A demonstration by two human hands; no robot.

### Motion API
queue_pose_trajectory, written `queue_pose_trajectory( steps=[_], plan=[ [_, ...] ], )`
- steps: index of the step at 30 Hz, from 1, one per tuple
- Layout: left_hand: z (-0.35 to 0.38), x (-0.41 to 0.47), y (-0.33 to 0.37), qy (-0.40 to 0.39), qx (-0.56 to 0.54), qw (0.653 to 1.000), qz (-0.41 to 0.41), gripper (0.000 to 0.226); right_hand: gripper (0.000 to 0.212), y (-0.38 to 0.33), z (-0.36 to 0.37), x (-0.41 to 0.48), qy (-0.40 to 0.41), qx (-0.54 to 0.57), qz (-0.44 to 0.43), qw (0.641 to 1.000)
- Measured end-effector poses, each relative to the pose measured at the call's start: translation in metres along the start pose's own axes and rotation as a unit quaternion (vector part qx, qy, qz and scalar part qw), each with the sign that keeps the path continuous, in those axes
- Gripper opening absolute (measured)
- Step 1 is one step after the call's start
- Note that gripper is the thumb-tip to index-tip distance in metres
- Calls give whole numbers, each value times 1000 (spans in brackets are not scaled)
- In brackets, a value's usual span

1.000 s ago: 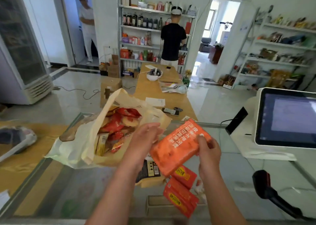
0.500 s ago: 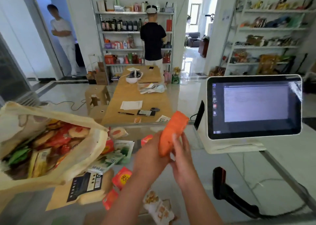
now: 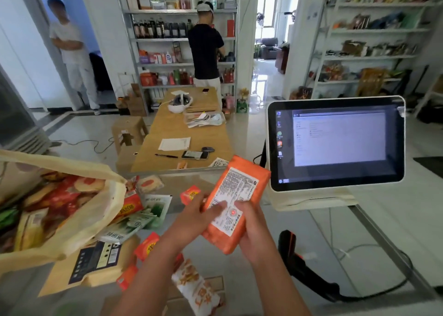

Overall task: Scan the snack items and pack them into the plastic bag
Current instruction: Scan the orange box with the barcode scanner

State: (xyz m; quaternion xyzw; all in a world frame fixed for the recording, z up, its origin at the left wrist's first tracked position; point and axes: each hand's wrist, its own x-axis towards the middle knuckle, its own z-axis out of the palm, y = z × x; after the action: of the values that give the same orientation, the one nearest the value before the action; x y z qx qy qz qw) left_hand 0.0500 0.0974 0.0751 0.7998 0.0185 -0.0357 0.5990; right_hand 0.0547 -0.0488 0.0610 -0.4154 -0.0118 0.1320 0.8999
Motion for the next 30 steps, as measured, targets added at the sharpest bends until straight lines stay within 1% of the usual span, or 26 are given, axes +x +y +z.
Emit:
queue_pose_trajectory(
  steps=[1, 3, 6, 8, 10, 12, 13, 14, 16, 17, 19, 20, 21, 22, 23, 24, 25, 26, 27, 29, 30],
  plan=[
    [-2, -3, 1, -35, -4, 999, -37, 40, 47, -2, 0, -1, 1, -17, 3, 1000],
    [1, -7, -2, -75, -71, 992, -65, 31, 48, -3, -2, -1, 19, -57, 10, 998],
    [13, -7, -10, -61, -175, 979, -84, 25, 41, -4, -7, -1, 45, -107, 31, 993],
    [18, -5, -13, -78, -211, 969, -99, 29, 31, -9, -11, -2, 50, -171, 49, 983],
    [22, 0, -22, -92, -236, 962, -100, 44, 28, -17, -14, -4, 63, -258, 58, 962],
    [32, 3, -27, -65, -286, 952, -88, 50, 30, -20, -20, -7, 85, -316, 62, 943],
    [40, 4, -28, -36, -325, 941, -85, 47, 34, -19, -23, -10, 83, -325, 73, 939],
    [47, 6, -29, -11, -373, 923, -88, 43, 37, -17, -25, -12, 76, -317, 86, 941],
    [59, 6, -28, 1, -445, 890, -101, 39, 37, -8, -29, -14, 89, -252, 72, 961],
    [64, 6, -29, -1, -444, 890, -108, 39, 36, -5, -29, -13, 117, -210, 50, 969],
    [71, 4, -31, 5, -408, 906, -112, 40, 34, -2, -30, -13, 177, -181, 8, 968],
    [73, 5, -32, 31, -383, 918, -102, 44, 36, -4, -30, -13, 192, -197, -8, 961],
    [71, 5, -35, 81, -338, 934, -77, 52, 38, -6, -29, -14, 198, -221, -23, 955],
    [68, 7, -38, 147, -260, 954, -31, 63, 40, -9, -30, -15, 197, -244, -37, 949],
    [63, 10, -41, 200, -137, 970, 24, 73, 42, -12, -31, -16, 191, -257, -48, 946],
    [58, 15, -45, 231, 2, 970, 70, 79, 42, -17, -32, -16, 181, -262, -59, 946],
    [52, 16, -43, 249, 119, 957, 90, 81, 41, -22, -31, -16, 174, -264, -71, 946],
    [48, 16, -37, 252, 197, 942, 99, 78, 40, -27, -30, -15, 170, -269, -81, 944],
    [44, 17, -31, 234, 242, 935, 114, 74, 38, -32, -30, -13, 172, -279, -88, 941],
    [38, 19, -15, 143, 275, 939, 146, 64, 32, -42, -30, -11, 165, -299, -96, 935],
    [35, 22, -10, 81, 273, 949, 136, 56, 29, -47, -30, -11, 152, -307, -95, 935]
  ],
)
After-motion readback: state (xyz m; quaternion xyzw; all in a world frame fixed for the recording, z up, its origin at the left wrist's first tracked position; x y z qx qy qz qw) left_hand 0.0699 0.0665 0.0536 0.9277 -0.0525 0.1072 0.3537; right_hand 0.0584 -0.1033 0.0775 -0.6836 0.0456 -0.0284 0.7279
